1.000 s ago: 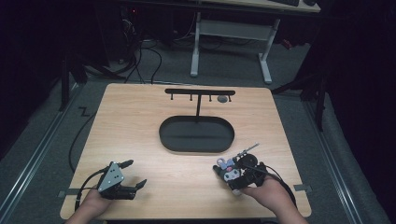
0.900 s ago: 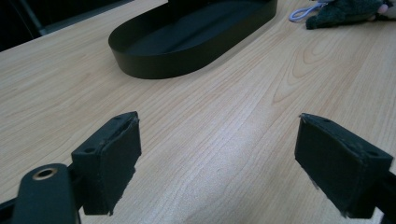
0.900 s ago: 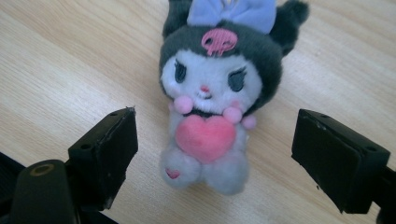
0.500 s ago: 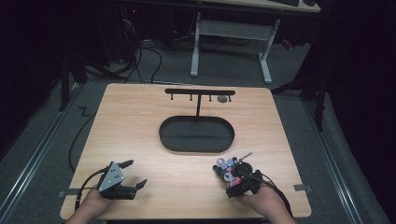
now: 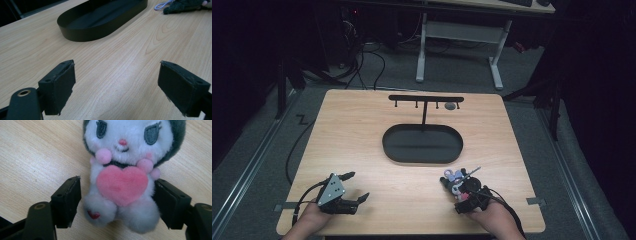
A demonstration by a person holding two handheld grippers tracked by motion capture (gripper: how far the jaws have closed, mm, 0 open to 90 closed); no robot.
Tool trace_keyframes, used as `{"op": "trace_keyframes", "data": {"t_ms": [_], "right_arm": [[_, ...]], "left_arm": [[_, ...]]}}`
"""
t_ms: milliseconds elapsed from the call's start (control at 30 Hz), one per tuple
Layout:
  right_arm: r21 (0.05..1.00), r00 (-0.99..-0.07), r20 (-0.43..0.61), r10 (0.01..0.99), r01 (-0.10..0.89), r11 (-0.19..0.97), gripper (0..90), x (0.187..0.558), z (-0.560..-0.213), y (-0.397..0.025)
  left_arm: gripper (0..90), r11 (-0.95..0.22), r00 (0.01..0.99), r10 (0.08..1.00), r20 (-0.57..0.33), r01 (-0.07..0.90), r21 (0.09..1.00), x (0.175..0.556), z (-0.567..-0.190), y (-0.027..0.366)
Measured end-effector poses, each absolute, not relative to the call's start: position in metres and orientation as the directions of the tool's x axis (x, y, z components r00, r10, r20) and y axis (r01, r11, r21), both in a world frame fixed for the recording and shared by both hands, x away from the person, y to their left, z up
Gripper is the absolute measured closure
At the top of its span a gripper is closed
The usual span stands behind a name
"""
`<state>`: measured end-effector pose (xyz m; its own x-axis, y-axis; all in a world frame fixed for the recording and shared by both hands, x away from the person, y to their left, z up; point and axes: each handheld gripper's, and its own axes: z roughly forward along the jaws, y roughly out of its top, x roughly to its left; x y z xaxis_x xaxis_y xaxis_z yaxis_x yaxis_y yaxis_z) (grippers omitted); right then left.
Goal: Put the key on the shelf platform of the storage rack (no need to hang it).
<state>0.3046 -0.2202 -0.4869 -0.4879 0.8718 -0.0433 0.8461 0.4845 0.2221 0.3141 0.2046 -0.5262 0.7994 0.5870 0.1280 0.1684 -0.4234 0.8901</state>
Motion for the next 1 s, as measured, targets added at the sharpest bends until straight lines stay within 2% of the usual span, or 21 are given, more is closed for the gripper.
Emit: {"op": "trace_keyframes", "data": {"t_ms": [167,233,333,433,1000], "right_arm": [[0.230,-0.488,-0.054,0.871,0.843,0.486,36.5,0.304,-0.486,-0.220],[0.238,-0.487,-0.054,0.872,0.841,0.485,43.0,0.304,-0.485,-0.220],[0.249,-0.487,-0.057,0.871,0.838,0.485,46.8,0.304,-0.482,-0.220],[0.264,-0.485,-0.038,0.873,0.838,0.477,47.6,0.304,-0.477,-0.220],[0.329,-0.477,-0.076,0.875,0.817,0.474,47.6,0.313,-0.457,-0.221]], "left_arm": [[15.4,-0.422,0.800,0.587,0.123,0.173,0.890,0.315,-0.526,0.205],[15.5,-0.421,0.800,0.588,0.122,0.174,0.890,0.315,-0.526,0.205],[15.4,-0.422,0.800,0.587,0.123,0.173,0.890,0.314,-0.526,0.205],[15.4,-0.424,0.800,0.587,0.125,0.171,0.889,0.314,-0.526,0.205],[15.5,-0.425,0.801,0.585,0.127,0.169,0.889,0.314,-0.526,0.204]]}}
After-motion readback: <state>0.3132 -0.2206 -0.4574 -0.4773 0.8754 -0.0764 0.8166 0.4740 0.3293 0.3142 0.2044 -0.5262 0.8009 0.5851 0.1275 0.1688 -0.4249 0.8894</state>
